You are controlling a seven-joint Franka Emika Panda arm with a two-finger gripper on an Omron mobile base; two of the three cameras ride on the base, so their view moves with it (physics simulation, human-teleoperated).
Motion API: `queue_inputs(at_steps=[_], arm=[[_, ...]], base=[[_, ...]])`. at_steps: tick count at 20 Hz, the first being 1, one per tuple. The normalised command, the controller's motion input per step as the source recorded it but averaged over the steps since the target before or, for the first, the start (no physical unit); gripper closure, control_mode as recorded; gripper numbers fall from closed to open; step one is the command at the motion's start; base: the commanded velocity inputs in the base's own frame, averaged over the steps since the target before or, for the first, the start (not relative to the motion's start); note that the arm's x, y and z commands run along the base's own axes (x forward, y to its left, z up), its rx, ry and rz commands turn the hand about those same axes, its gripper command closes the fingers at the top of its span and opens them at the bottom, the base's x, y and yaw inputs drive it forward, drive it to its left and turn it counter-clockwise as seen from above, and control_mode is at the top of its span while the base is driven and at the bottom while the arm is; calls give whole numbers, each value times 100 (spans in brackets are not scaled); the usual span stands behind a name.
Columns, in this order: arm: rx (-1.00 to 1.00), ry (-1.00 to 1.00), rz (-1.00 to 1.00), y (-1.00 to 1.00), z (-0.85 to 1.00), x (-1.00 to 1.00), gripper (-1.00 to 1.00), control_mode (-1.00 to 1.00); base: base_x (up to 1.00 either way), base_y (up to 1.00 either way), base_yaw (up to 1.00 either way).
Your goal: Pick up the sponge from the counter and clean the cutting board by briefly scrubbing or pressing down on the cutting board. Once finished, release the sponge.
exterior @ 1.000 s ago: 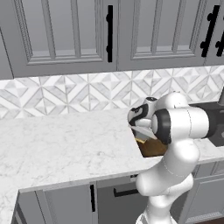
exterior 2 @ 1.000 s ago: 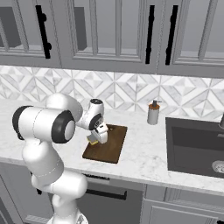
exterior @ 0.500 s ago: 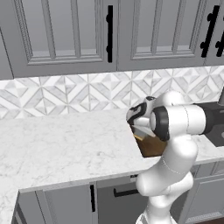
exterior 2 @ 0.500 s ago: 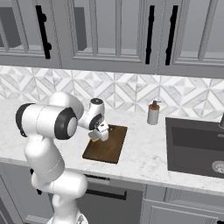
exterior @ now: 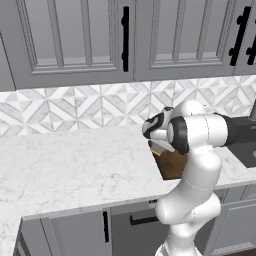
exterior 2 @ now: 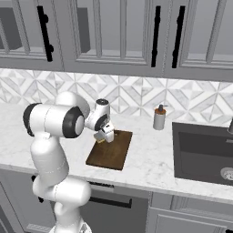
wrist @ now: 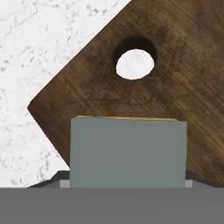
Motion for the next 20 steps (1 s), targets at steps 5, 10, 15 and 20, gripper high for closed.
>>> queue_inputs(at_steps=[5,10,15,20], arm=[[0,-6,0,0,-21,50,100,-100],[0,-8,0,0,-25,51,100,-100],[0,-3,0,0,-32,40,100,-100],[0,0,0,-5,-26,22,100,-100]], base=[[0,0,0],[0,0,0],[0,0,0],[0,0,0]])
